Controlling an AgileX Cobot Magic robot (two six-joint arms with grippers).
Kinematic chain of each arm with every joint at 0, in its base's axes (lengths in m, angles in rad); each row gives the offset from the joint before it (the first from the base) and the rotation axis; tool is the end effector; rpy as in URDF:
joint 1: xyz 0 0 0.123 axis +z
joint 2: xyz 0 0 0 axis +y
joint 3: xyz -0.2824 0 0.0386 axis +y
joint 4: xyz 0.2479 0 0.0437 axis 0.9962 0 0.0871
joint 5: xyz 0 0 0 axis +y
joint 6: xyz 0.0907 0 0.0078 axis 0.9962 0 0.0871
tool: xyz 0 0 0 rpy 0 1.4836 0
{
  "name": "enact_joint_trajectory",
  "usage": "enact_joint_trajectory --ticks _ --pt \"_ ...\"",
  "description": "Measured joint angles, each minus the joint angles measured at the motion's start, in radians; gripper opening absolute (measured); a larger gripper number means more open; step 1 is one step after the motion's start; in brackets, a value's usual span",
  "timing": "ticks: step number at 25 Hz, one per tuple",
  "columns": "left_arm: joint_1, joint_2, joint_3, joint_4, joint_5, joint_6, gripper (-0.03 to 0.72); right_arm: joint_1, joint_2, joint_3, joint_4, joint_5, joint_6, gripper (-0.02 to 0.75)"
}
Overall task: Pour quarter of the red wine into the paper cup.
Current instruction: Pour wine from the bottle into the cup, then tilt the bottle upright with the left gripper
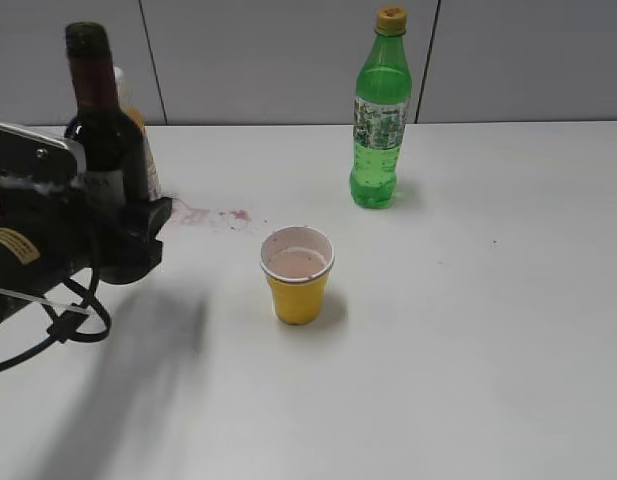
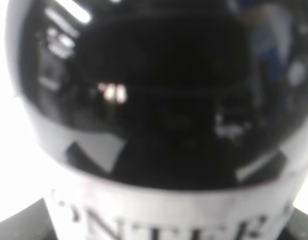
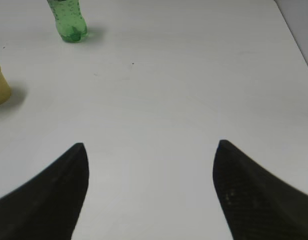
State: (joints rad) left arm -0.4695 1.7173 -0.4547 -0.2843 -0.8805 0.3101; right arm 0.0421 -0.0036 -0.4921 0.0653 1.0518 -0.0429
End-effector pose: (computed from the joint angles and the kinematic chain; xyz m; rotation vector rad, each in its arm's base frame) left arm 0.2592 -0.1095 0.1461 0.4072 1.8336 -0.0303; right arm -0.0044 0.0050 0.2758 -0.0891 2.0369 0.0776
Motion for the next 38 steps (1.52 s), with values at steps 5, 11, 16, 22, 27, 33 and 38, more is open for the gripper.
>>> enact_joint_trajectory --ticks 5,11,16,22,27,33,38 --pt "-0.114 -0.002 0.0 -0.242 -0.038 0.246 0.53 0.0 0.0 0.0 0.0 0.0 0.0 0.586" --pt "-0.153 -0.002 0.0 -0.402 -0.051 0.441 0.53 0.0 0.0 0.0 0.0 0.0 0.0 0.586" --pt "-0.153 -0.002 0.0 -0.465 -0.053 0.578 0.53 0.0 0.0 0.0 0.001 0.0 0.0 0.586" --pt "-0.153 -0.002 0.0 -0.488 -0.054 0.699 0.53 0.0 0.0 0.0 0.001 0.0 0.0 0.586" --pt "-0.153 0.0 0.0 -0.506 -0.062 0.75 0.53 0.0 0.0 0.0 0.001 0.0 0.0 0.586" --pt "-0.157 0.042 -0.003 -0.507 -0.098 0.812 0.53 0.0 0.0 0.0 0.002 0.0 0.0 0.586" --pt "-0.159 0.055 -0.016 -0.511 -0.099 0.859 0.53 0.0 0.0 0.0 0.002 0.0 0.0 0.586"
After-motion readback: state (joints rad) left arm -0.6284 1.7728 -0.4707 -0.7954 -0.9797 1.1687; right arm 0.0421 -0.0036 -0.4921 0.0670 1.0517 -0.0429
